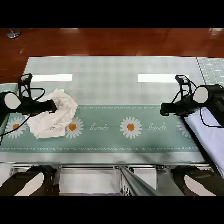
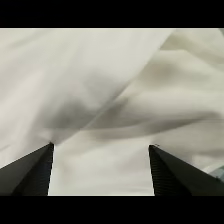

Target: Fold the shirts.

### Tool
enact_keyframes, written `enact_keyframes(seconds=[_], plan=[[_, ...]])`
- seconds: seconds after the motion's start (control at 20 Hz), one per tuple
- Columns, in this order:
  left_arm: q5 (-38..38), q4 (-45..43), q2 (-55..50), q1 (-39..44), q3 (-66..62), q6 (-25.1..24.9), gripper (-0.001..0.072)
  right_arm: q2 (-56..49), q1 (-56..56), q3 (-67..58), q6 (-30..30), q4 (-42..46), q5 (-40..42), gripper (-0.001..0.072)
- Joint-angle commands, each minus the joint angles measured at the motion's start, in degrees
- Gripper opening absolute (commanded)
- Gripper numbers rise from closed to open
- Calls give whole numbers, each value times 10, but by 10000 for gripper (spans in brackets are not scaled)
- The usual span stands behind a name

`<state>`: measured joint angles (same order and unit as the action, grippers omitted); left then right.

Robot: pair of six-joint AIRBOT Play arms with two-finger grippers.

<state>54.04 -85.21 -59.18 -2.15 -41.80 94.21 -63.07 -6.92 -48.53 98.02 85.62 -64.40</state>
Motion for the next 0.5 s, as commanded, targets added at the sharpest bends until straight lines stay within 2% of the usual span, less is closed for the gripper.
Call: enact_keyframes(seconds=[0.0,0.1,0.3,0.35,0.4,0.45], plan=[[-16,-24,-60,4,13,-6,702,0,0,0,4,-17,10,630],[-15,-44,-95,3,12,16,701,0,0,0,6,-22,9,630],[-9,-50,-126,1,11,26,696,0,0,0,-6,-27,24,630],[0,-48,-127,-5,7,37,548,0,1,0,-7,-26,31,630],[15,-41,-126,-9,-2,30,73,0,1,0,-7,-28,33,630],[31,-25,-124,-9,-16,-4,30,0,1,0,-7,-31,31,630]])
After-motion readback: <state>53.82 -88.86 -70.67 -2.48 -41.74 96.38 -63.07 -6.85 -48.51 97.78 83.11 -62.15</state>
